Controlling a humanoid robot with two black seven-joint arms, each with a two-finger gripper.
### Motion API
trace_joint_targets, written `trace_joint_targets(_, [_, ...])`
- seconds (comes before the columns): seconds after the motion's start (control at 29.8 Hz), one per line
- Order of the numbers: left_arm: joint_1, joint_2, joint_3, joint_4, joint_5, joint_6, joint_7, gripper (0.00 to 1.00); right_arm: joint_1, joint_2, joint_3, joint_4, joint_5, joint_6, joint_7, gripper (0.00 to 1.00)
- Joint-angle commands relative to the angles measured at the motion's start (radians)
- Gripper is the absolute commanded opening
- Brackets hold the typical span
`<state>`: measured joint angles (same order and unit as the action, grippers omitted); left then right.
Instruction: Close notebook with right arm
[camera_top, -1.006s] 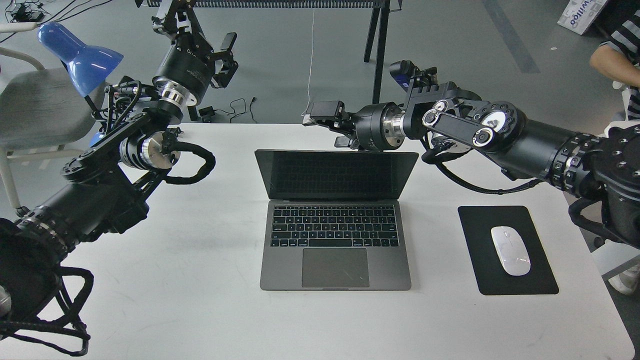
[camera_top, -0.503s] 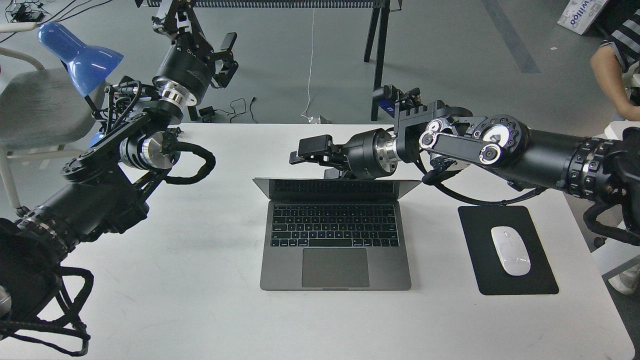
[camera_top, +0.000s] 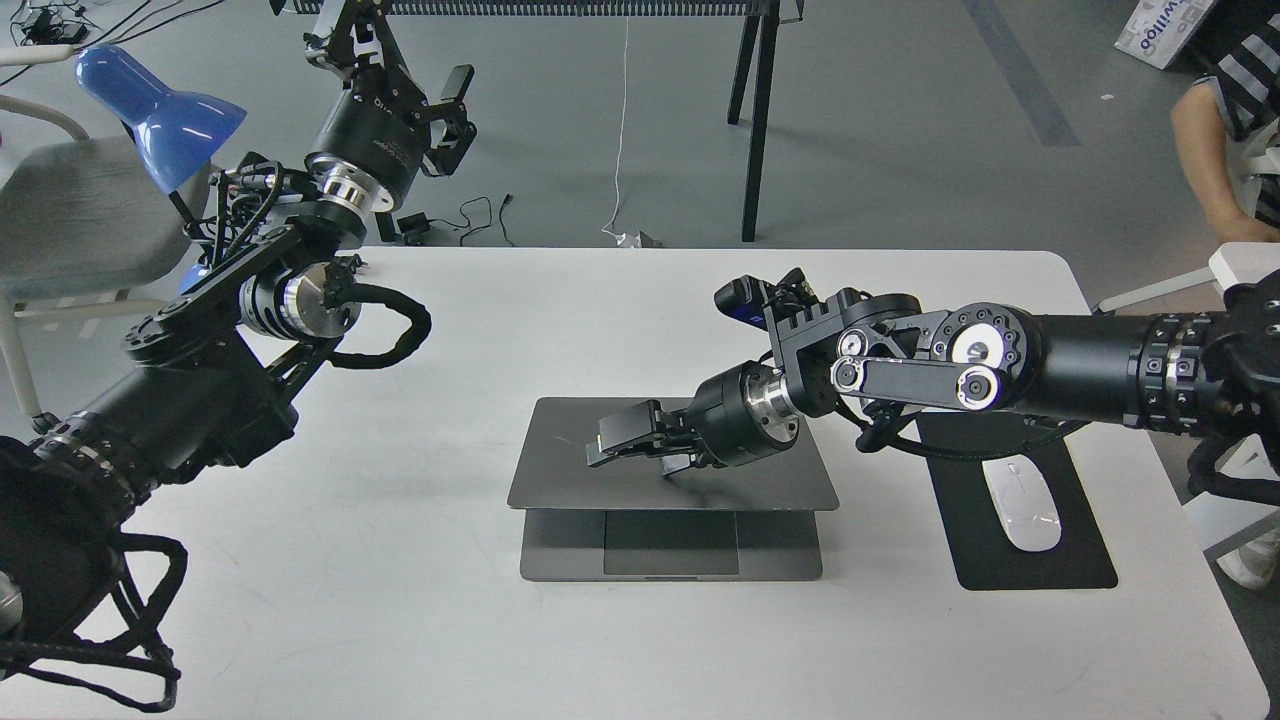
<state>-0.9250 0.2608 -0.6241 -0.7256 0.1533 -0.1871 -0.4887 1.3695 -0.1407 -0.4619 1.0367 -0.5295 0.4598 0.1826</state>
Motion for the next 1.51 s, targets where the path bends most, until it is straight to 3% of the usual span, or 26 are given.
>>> trace_joint_targets(0.0, [0.000,0.000,0.001,0.000,0.000,0.000,0.000,1.00,-0.016,0.001,-0.004,0.011,-0.017,0.000,0.000,1.00])
trace_joint_targets(0.7, [0.000,0.000,0.000,0.000,0.000,-0.002,0.000,1.00,-0.164,0.016,-0.007,-0.001,-0.149,-0.003,-0.014,1.00])
trace_joint_targets(1.34, [0.000,0.000,0.001,0.000,0.000,-0.002,0.000,1.00,-0.156,0.010,-0.032,-0.072,-0.144,-0.006,-0.006,1.00])
trace_joint_targets(1.47, [0.000,0.000,0.000,0.000,0.000,-0.002,0.000,1.00,-0.119,-0.013,0.067,-0.075,-0.139,-0.012,-0.005,1.00])
